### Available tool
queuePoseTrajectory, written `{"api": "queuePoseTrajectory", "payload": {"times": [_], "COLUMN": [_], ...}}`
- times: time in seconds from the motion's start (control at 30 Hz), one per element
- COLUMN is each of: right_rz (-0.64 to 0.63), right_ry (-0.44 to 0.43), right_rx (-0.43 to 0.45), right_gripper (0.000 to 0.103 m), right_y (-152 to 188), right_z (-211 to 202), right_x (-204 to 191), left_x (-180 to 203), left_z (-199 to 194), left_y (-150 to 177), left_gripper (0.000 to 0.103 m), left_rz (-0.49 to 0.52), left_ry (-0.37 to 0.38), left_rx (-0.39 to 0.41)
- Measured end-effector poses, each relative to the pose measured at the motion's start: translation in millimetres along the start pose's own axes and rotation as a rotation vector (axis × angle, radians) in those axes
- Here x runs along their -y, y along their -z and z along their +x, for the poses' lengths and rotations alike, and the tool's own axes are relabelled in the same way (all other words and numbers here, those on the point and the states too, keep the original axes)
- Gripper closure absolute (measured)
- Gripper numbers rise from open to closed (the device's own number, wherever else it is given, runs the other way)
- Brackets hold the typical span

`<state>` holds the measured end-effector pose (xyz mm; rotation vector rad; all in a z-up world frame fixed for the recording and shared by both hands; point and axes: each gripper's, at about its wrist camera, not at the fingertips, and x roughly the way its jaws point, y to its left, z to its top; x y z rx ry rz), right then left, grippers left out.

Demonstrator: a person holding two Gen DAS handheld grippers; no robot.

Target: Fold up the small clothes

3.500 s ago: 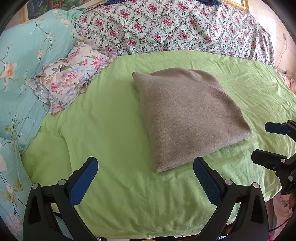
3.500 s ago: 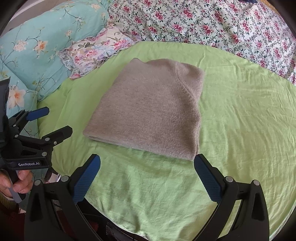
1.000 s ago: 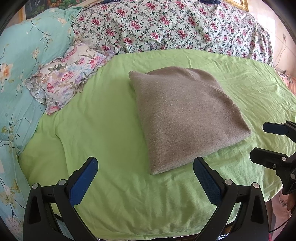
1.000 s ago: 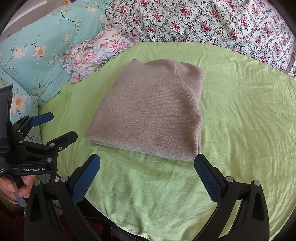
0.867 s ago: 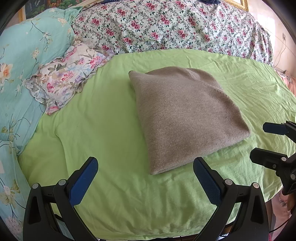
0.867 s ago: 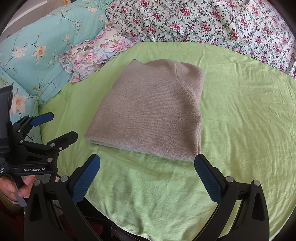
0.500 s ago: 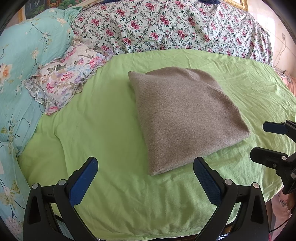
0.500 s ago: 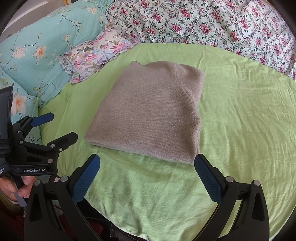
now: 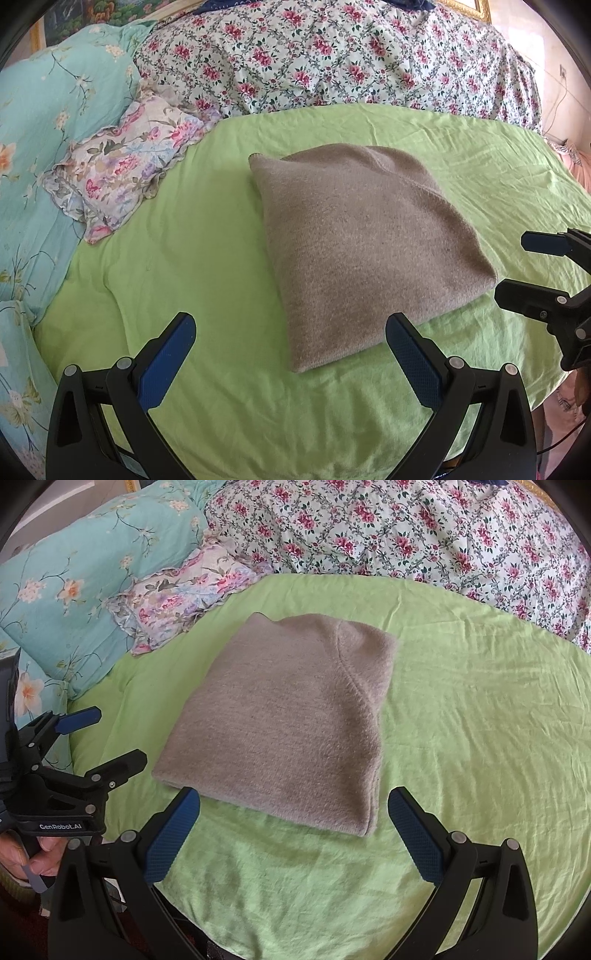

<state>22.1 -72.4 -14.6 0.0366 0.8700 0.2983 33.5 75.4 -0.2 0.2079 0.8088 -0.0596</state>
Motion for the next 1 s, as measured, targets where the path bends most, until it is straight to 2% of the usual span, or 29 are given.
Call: {"api": "queuePoseTrajectory", "payload": {"times": [1.0], "right_rz": [0.024], "right_ry": [-0.044], "right_rx": [-0.009], "right_gripper": [0.001], "right_y": [-24], "right_z": [32], "right_x": [22], "left_x": [6], "left_z": [36], "left_y": [-33], "left_gripper": [0.001], "left_rz": [-0.013], "left_ry": [-0.023], "left_rx": [-0.016]}}
